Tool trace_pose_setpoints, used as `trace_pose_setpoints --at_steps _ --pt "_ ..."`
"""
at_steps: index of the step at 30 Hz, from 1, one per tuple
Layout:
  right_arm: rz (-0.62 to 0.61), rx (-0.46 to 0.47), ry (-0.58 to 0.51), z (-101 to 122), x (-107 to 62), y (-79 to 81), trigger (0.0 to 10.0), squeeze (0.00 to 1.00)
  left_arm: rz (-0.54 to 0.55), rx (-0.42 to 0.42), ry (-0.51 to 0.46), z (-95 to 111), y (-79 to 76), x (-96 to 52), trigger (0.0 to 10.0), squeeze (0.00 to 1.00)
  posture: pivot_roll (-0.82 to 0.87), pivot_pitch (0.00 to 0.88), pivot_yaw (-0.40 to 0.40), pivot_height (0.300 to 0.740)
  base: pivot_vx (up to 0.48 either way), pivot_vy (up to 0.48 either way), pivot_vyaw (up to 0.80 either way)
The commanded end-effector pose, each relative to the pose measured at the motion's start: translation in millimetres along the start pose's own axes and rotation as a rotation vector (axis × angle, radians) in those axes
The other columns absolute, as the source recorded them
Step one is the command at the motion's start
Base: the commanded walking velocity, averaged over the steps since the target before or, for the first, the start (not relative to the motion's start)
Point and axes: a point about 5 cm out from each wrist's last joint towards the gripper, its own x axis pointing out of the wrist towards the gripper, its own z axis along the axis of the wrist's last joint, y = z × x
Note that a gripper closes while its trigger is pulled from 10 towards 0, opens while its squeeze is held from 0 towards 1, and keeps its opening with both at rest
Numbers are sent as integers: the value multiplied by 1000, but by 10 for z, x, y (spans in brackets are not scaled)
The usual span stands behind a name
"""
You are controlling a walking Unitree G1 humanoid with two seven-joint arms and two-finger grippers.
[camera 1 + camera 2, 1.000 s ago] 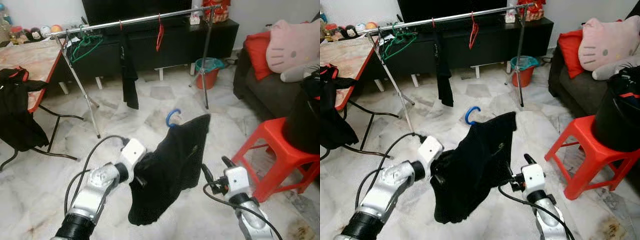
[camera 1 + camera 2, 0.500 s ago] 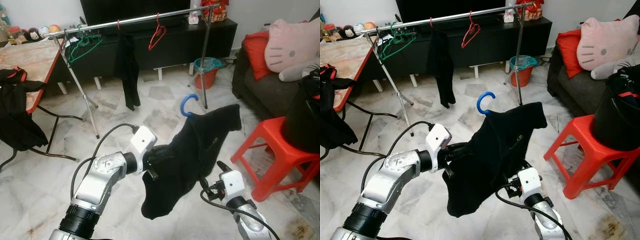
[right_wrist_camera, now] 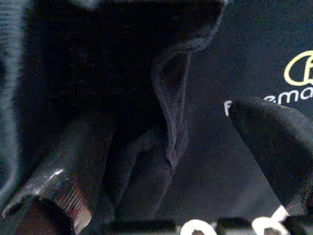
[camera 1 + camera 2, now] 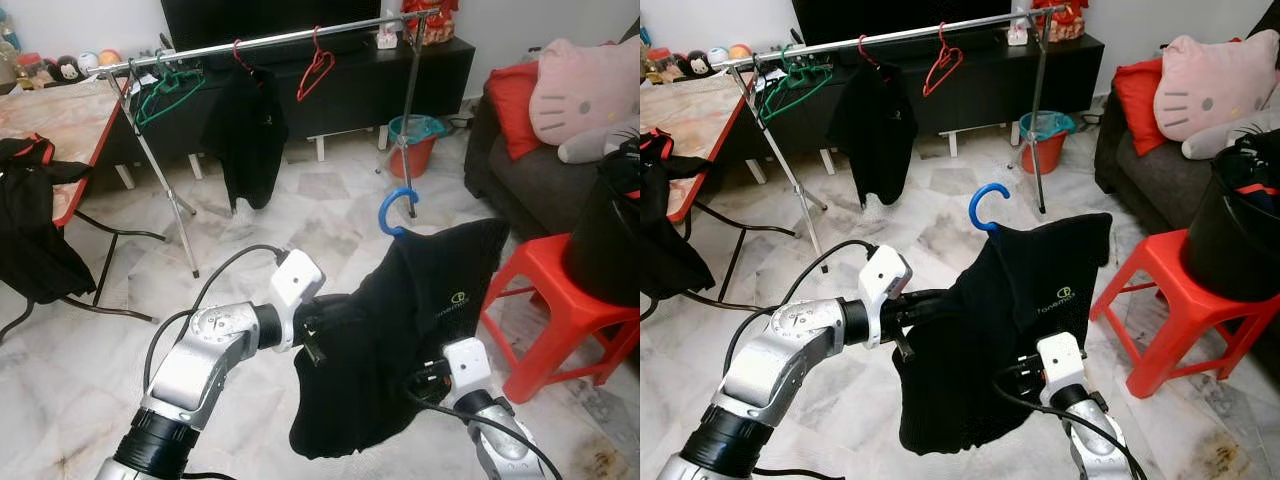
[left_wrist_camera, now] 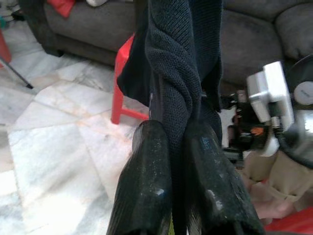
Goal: Hang hanger
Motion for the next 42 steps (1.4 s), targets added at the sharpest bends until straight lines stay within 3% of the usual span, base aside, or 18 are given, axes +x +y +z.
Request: trace_pose_setpoints --at_steps 1,13,14,18,19,42 --pt "-8 11 -20 30 19 -7 10000 0 -29 28 -37 123 -33 2 10000 0 -183 0 61 740 0 0 0" --pt "-52 13 -102 172 66 -92 10000 0 -33 28 -37 130 -60 28 10000 0 -186 0 62 740 0 0 0" --pt "-57 10 -106 180 70 -99 667 0 -31 26 -35 126 -66 30 10000 0 -188 0 61 740 0 0 0" --pt "-61 9 -108 183 71 -104 667 0 -30 25 -34 123 -69 31 10000 0 -188 0 61 740 0 0 0" --pt "-64 8 -109 185 72 -107 0 0 -29 25 -34 122 -70 32 10000 0 -187 0 60 740 0 0 0" --pt "-82 14 -91 153 83 -90 0 0 -41 22 -42 160 -91 37 10000 0 -183 0 61 740 0 0 0"
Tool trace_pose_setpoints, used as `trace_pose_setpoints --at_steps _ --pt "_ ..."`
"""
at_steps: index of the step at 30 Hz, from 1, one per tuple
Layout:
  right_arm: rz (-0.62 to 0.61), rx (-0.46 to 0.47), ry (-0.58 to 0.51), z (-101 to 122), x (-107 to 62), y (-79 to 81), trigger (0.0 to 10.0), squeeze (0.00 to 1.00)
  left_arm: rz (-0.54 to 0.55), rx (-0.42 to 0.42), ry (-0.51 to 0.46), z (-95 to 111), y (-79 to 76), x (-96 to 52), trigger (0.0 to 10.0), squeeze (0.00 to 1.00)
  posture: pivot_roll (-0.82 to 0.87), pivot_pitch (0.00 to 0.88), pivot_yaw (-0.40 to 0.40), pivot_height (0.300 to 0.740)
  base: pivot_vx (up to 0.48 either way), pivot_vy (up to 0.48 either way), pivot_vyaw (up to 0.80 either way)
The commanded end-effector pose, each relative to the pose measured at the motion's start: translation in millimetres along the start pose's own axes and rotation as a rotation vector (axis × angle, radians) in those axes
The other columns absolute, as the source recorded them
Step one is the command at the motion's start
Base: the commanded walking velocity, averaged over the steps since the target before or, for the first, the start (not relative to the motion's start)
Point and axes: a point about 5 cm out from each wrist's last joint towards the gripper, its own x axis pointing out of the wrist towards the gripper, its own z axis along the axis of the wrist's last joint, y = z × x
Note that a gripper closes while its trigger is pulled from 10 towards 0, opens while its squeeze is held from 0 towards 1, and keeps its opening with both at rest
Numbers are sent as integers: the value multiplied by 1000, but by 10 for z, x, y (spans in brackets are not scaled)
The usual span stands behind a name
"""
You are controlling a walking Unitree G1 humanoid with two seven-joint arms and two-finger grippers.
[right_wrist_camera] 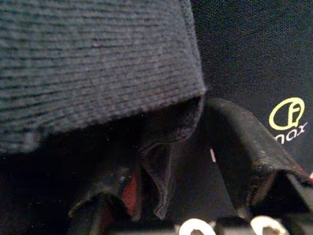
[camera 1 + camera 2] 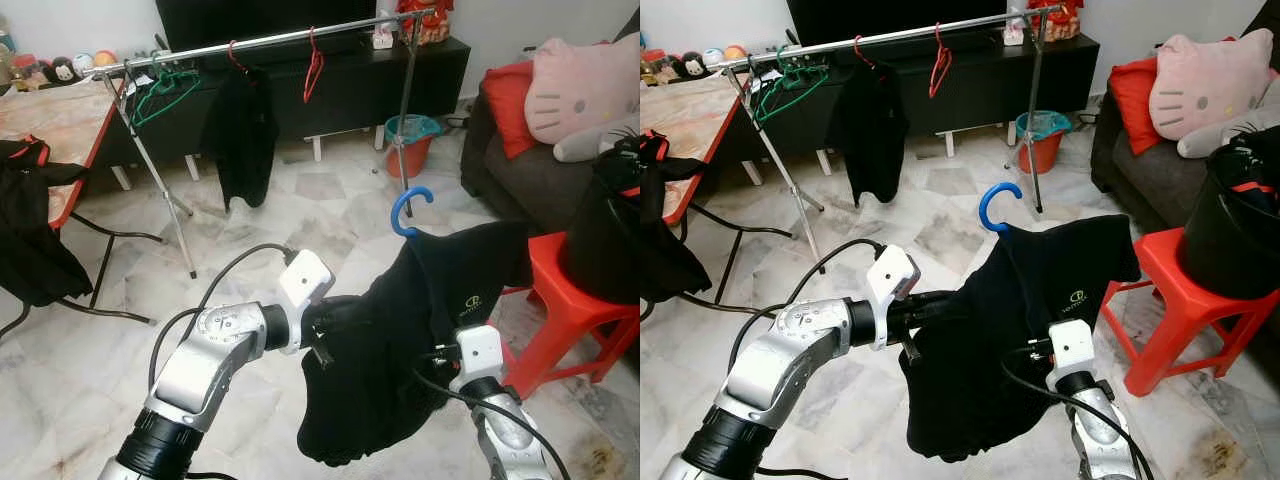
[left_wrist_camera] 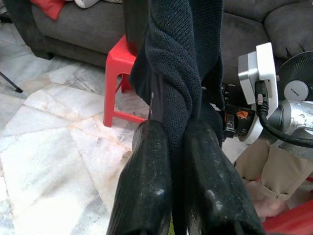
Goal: Hang hanger
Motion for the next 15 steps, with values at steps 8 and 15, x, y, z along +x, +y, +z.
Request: trace_pose_setpoints --at_steps 8,15 --pt "-7 -1 0 3 18 8 0 0 -14 20 -42 116 -13 -7 10000 0 -184 0 61 740 0 0 0" --pt "-8 0 1 2 21 9 0 0 -11 20 -42 115 -10 -8 10000 0 -183 0 61 740 0 0 0"
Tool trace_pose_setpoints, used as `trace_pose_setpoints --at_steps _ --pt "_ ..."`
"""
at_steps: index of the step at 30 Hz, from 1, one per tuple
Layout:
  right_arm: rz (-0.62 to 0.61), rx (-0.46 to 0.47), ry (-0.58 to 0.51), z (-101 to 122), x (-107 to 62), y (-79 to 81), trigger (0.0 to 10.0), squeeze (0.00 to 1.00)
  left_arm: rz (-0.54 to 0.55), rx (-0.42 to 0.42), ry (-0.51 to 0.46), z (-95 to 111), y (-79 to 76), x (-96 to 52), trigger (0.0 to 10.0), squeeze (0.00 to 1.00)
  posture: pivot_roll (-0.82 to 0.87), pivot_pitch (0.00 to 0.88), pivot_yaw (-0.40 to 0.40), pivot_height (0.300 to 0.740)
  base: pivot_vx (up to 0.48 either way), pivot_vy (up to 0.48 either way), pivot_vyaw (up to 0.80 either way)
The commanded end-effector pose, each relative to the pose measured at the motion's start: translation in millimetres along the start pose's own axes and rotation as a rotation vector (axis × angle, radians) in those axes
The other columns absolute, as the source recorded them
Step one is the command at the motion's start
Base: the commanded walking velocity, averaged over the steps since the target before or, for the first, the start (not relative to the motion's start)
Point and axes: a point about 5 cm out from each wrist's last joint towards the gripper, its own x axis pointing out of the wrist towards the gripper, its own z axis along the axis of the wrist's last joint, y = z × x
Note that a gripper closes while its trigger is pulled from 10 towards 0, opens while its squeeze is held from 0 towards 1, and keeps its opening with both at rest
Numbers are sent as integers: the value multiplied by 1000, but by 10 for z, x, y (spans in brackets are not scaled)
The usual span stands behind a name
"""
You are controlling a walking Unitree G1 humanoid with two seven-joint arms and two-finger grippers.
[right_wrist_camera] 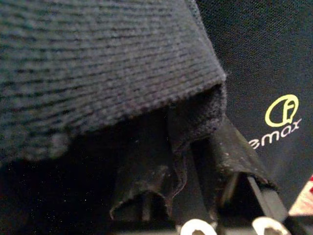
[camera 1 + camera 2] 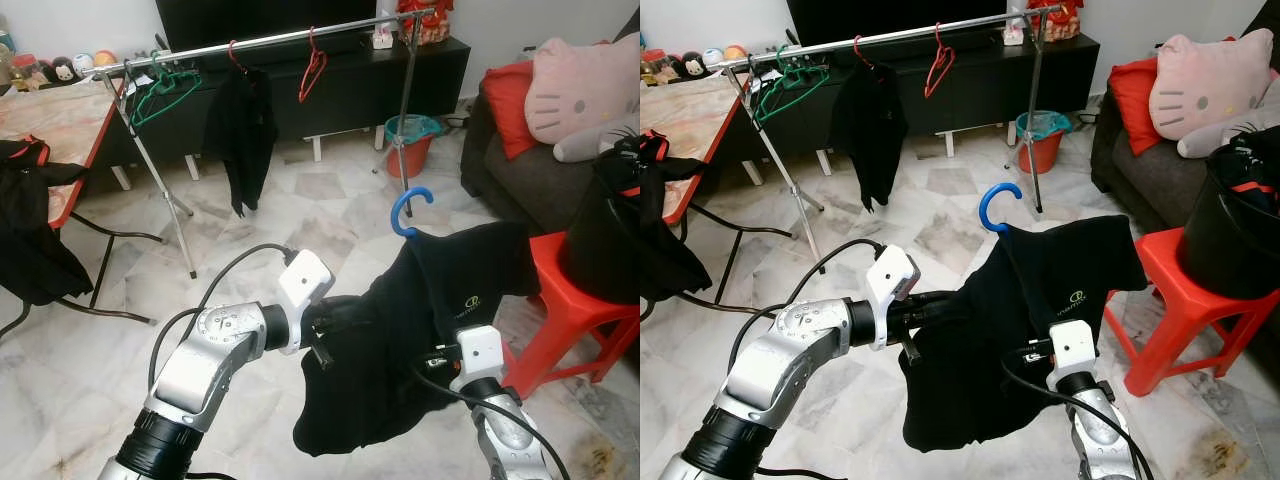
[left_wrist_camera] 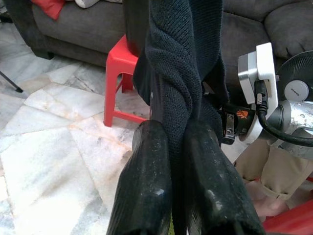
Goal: Hang hanger
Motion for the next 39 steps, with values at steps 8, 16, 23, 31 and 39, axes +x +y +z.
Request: trace_pose_setpoints --at_steps 8,16,23,31,39 --pt "1 -3 1 7 24 11 0 0 -11 20 -37 108 -10 -10 10000 0 -182 0 62 740 0 0 0" --pt "3 -5 9 -2 29 23 0 0 -6 27 -13 51 -5 -27 10000 0 -180 0 61 740 0 0 0" --pt "11 -9 10 4 44 29 0 0 -9 142 142 -157 53 -212 10000 0 -180 0 62 740 0 0 0" --pt "25 -14 20 -1 54 36 0 0 68 330 434 -512 299 -569 10000 0 -167 0 55 740 0 0 0" --pt "42 -15 31 -9 68 65 0 0 102 411 570 -695 442 -813 10000 0 -165 0 54 740 0 0 0"
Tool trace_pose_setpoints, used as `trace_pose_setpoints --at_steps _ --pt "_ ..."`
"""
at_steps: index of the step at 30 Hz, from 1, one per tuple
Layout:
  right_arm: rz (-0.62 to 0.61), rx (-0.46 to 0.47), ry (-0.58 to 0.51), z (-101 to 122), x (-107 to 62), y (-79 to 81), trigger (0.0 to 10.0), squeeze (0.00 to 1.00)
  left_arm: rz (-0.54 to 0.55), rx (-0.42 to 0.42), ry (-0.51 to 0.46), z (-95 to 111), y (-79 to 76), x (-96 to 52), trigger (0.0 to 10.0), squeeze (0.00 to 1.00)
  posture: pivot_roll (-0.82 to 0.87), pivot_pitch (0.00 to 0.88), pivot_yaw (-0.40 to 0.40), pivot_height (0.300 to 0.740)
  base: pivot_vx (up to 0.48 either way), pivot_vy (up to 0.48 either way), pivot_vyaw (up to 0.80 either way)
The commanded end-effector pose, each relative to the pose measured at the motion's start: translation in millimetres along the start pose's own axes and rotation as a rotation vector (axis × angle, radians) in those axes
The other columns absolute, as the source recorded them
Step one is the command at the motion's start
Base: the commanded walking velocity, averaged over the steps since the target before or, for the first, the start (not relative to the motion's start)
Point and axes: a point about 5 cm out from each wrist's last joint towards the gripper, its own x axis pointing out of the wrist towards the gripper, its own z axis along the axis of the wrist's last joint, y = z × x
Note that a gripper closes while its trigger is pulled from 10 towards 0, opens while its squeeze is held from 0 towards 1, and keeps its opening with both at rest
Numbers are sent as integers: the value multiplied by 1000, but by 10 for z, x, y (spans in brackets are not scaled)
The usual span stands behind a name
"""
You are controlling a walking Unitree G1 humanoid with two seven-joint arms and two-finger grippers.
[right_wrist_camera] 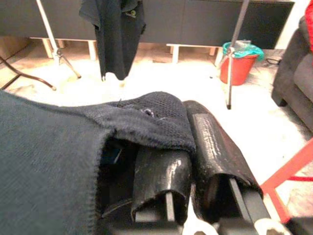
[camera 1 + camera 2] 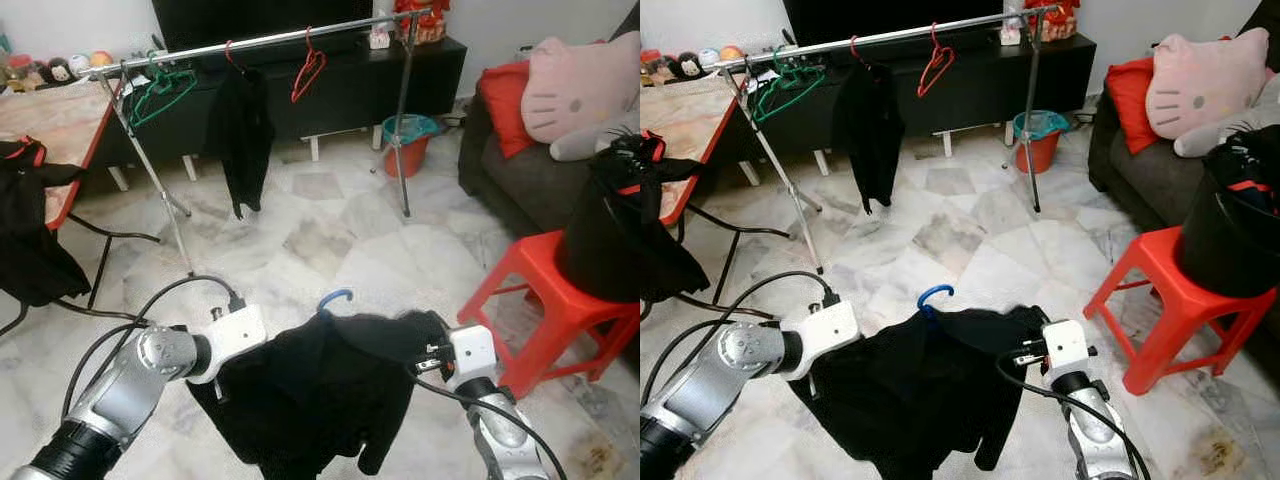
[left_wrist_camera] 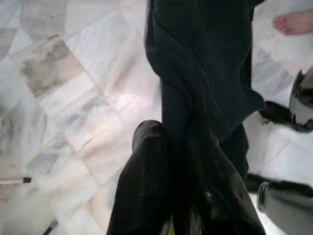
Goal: Hang hanger
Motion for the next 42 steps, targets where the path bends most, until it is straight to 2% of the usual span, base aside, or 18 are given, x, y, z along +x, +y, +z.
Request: trace_pose_setpoints --at_steps 1,7,8,11,12,13,14,15,18,21,26,27,30,36,38,39,40,42 --pt "7 1 6 7 22 3 0 0 7 34 11 -43 58 -83 10000 0 -165 0 54 740 0 0 0" --pt "18 -6 21 -10 15 -12 0 0 -61 110 -95 -13 157 -315 10000 0 -154 0 52 740 0 0 0" --pt "22 -8 30 -18 15 -14 0 0 -90 92 -152 21 190 -395 10000 0 -150 0 50 740 0 0 0" --pt "23 -8 37 -26 16 -17 0 0 -155 93 -180 32 199 -486 10000 0 -148 0 47 740 0 0 0" --pt "26 -8 41 -28 20 -14 0 0 -202 152 -149 -1 180 -531 10000 0 -146 0 48 740 0 0 0" --pt "26 -8 41 -28 20 -14 0 0 -202 152 -149 -1 180 -531 10000 0 -146 0 48 740 0 0 0" --pt "29 -7 44 -30 22 -12 0 0 -269 187 -128 -28 136 -567 10000 0 -144 0 47 740 0 0 0" --pt "29 -7 44 -30 22 -12 0 0 -269 187 -128 -28 136 -567 10000 0 -144 0 47 740 0 0 0" --pt "30 -6 43 -28 27 -11 0 0 -395 218 -82 -93 20 -625 10000 0 -144 0 47 740 0 0 0" --pt "34 -7 45 -24 34 -12 0 0 -482 293 2 -176 -82 -631 10000 0 -146 0 45 740 0 0 0" --pt "38 -5 52 -33 30 -18 0 0 -399 348 -100 -17 -18 -578 10000 0 -147 0 42 740 0 0 0" --pt "41 -5 59 -44 24 -16 0 0 -355 349 -186 86 31 -572 10000 0 -147 0 42 740 0 0 0" --pt "43 -3 65 -59 17 -6 0 0 -281 319 -301 237 127 -592 10000 0 -147 0 42 740 0 0 0" --pt "49 4 71 -71 16 18 0 0 -193 281 -355 295 283 -688 10000 0 -147 0 41 740 0 0 0" --pt "50 4 76 -79 13 22 0 0 -227 293 -306 218 272 -738 10000 0 -144 0 39 740 0 0 0" --pt "50 5 76 -80 12 21 0 0 -241 319 -243 162 271 -753 10000 0 -141 0 38 740 0 0 0" --pt "50 5 76 -80 12 21 0 0 -241 319 -243 162 271 -753 10000 0 -141 0 38 740 0 0 0" --pt "50 3 77 -79 13 18 0 0 -253 361 -139 57 278 -760 10000 0 -141 0 38 740 0 0 0"
